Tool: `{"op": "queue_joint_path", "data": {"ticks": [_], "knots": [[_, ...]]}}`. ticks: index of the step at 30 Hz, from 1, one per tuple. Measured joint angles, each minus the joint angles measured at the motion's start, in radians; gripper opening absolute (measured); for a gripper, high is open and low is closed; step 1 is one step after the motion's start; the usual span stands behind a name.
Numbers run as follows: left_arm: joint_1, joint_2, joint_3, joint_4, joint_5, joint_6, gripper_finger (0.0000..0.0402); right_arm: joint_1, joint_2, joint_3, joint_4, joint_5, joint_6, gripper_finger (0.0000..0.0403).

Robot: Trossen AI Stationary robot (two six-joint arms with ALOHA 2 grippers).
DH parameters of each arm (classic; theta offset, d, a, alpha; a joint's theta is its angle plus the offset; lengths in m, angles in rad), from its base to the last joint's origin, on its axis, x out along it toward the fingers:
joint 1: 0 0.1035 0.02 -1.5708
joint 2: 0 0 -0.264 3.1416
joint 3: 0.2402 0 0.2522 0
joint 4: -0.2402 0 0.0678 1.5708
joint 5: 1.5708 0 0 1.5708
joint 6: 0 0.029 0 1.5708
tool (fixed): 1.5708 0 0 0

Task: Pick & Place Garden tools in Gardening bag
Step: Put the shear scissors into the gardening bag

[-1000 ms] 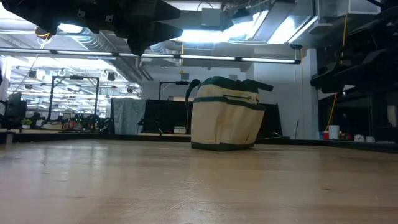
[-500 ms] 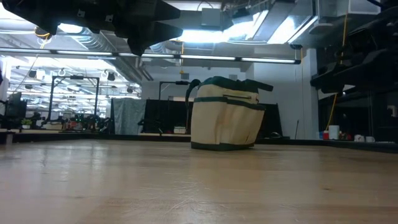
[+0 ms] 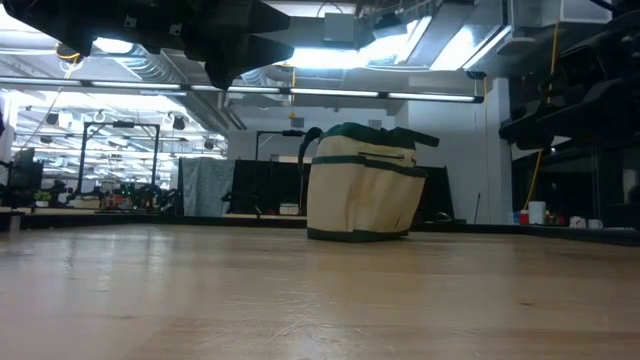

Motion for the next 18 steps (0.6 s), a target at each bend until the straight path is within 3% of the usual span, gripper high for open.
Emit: {"op": "queue_joint_path", "data": {"ticks": [13,18], "knots": [[0.001,0.0,0.0,0.0,0.001,-0.026,0.0251,0.0,0.0,0.0,0.0,0.0,0.0,0.025],[0.001,0.0,0.0,0.0,0.054,-0.02,0.0251,0.0,0.0,0.0,0.0,0.0,0.0,0.025]]}}
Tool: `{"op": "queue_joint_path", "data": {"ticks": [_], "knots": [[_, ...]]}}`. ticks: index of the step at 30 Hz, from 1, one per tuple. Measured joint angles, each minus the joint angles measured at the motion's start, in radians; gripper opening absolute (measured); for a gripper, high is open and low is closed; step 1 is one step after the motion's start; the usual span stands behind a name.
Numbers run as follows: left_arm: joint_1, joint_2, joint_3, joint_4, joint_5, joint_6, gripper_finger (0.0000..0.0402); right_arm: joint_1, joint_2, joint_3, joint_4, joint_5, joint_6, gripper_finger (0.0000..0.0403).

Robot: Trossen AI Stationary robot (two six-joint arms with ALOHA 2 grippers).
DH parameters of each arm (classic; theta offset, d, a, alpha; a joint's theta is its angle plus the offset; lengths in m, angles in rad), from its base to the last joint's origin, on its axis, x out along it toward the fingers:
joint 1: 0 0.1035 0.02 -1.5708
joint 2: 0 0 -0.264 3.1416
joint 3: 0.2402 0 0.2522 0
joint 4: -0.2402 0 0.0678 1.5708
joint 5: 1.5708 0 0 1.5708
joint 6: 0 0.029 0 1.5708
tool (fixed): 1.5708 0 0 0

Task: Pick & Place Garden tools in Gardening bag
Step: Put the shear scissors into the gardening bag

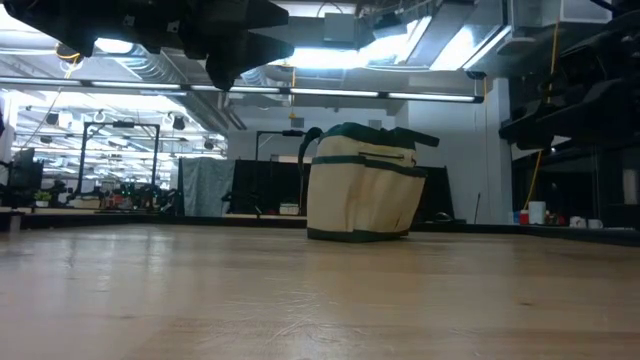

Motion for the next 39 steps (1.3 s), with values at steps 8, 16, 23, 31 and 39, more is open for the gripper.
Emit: {"op": "queue_joint_path", "data": {"ticks": [8,16,23,31,39], "knots": [[0.0,0.0,0.0,0.0,0.097,0.036,0.0251,0.0,0.0,0.0,0.0,0.0,0.0,0.025],[-0.002,-0.001,0.0,-0.031,0.198,0.05,0.0251,0.0,0.0,0.0,0.0,-0.001,0.0,0.025],[-0.028,-0.001,0.0,-0.152,0.28,0.084,0.0251,0.0,0.0,0.0,0.0,-0.001,0.0,0.025],[-0.148,-0.129,0.0,-0.347,0.195,0.108,0.0251,0.0,0.0,0.0,0.0,-0.002,0.0,0.025],[-0.333,-0.32,0.0,-0.657,0.033,0.066,0.0251,0.0,0.0,0.0,0.0,-0.001,0.0,0.025]]}}
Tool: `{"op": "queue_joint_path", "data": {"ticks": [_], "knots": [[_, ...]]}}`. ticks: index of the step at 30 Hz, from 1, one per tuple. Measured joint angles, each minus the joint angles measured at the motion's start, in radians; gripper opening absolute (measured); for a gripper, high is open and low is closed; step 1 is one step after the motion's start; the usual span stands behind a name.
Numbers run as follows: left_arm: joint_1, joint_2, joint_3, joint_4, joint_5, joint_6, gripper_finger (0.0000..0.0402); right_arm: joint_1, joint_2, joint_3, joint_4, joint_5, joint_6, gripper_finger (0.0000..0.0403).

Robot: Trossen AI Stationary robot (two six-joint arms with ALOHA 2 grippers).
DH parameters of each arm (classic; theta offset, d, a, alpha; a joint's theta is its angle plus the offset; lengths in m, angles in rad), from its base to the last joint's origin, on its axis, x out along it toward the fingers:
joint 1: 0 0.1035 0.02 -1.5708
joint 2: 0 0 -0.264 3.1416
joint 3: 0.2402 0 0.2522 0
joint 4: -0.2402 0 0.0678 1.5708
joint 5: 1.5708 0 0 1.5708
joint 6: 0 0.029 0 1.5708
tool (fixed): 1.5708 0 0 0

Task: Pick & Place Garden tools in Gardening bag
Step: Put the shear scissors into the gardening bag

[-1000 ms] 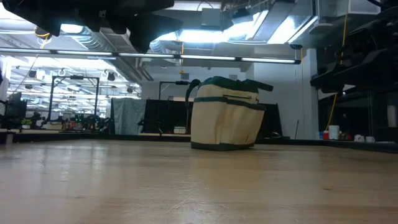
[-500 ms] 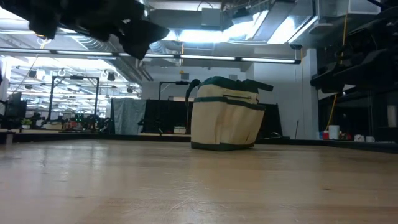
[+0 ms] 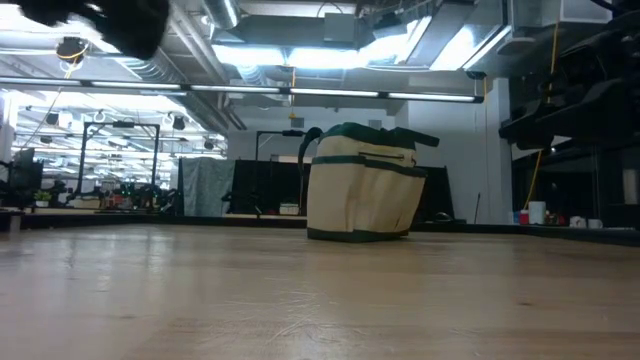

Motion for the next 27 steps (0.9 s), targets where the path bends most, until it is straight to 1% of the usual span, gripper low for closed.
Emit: {"op": "queue_joint_path", "data": {"ticks": [3,8,11,13,14,18,23,27], "knots": [[-0.07,-0.039,0.0,-0.071,0.003,-0.048,0.0251,0.0,0.0,0.0,0.0,0.0,0.0,0.025],[-0.168,-0.047,0.0,-0.145,0.022,-0.177,0.0251,0.0,0.0,0.0,0.0,0.0,0.0,0.025],[-0.215,-0.033,0.0,-0.182,0.073,-0.275,0.0251,0.0,0.0,0.0,0.0,0.0,0.0,0.025],[-0.247,-0.025,0.0,-0.181,0.123,-0.333,0.0251,0.0,0.0,0.0,0.0,0.0,0.0,0.025],[-0.261,-0.019,0.0,-0.175,0.131,-0.355,0.0251,0.0,0.0,0.0,0.0,0.0,0.0,0.025],[-0.312,0.012,0.0,-0.174,0.108,-0.464,0.0251,0.0,0.0,0.0,0.0,0.0,0.0,0.025],[-0.351,0.072,0.0,-0.185,0.104,-0.622,0.0251,0.0,0.0,0.0,0.0,0.001,0.0,0.025],[-0.358,0.129,0.0,-0.261,0.096,-0.776,0.0251,0.0,0.0,0.0,0.0,0.0,0.0,0.025]]}}
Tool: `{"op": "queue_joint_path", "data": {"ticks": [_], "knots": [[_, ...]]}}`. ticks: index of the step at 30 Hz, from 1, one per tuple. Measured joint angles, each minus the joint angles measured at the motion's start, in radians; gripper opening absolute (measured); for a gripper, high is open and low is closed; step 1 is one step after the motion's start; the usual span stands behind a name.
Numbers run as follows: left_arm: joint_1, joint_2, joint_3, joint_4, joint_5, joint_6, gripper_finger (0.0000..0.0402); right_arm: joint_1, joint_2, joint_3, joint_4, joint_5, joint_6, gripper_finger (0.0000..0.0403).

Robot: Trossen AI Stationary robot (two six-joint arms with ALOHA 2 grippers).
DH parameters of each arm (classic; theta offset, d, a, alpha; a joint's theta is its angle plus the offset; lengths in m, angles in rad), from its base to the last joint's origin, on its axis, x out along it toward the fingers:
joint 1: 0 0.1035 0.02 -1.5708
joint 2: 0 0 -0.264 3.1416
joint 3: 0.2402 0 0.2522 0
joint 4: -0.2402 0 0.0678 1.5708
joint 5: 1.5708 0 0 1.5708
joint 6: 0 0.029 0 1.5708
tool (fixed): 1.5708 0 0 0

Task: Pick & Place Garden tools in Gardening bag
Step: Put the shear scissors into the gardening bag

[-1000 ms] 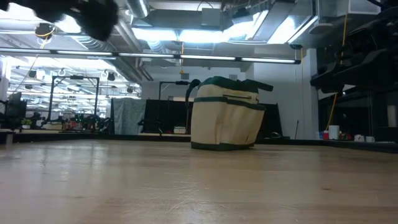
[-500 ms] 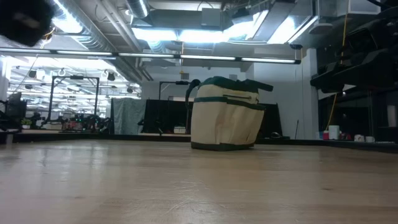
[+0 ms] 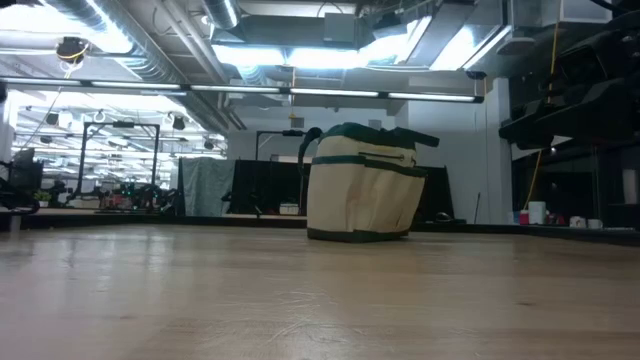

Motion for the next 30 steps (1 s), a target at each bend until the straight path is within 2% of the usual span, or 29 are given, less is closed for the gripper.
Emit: {"op": "queue_joint_path", "data": {"ticks": [5,11,20,25,30], "knots": [[0.0,0.086,0.0,-0.104,-0.001,-0.195,0.0251,0.0,0.0,0.0,0.0,0.0,0.0,0.025],[0.0,0.18,0.0,-0.105,0.059,-0.305,0.0251,0.0,0.0,0.0,0.0,0.0,0.0,0.025],[-0.025,0.206,0.0,0.016,0.096,-0.294,0.0251,0.0,0.0,0.0,0.0,0.001,0.0,0.025],[-0.072,0.247,0.002,0.036,0.009,-0.282,0.024,0.0,0.0,0.0,0.0,0.001,0.0,0.025],[-0.094,0.305,0.007,0.04,-0.046,-0.277,0.0205,0.0,0.0,0.0,0.0,0.001,0.0,0.025]]}}
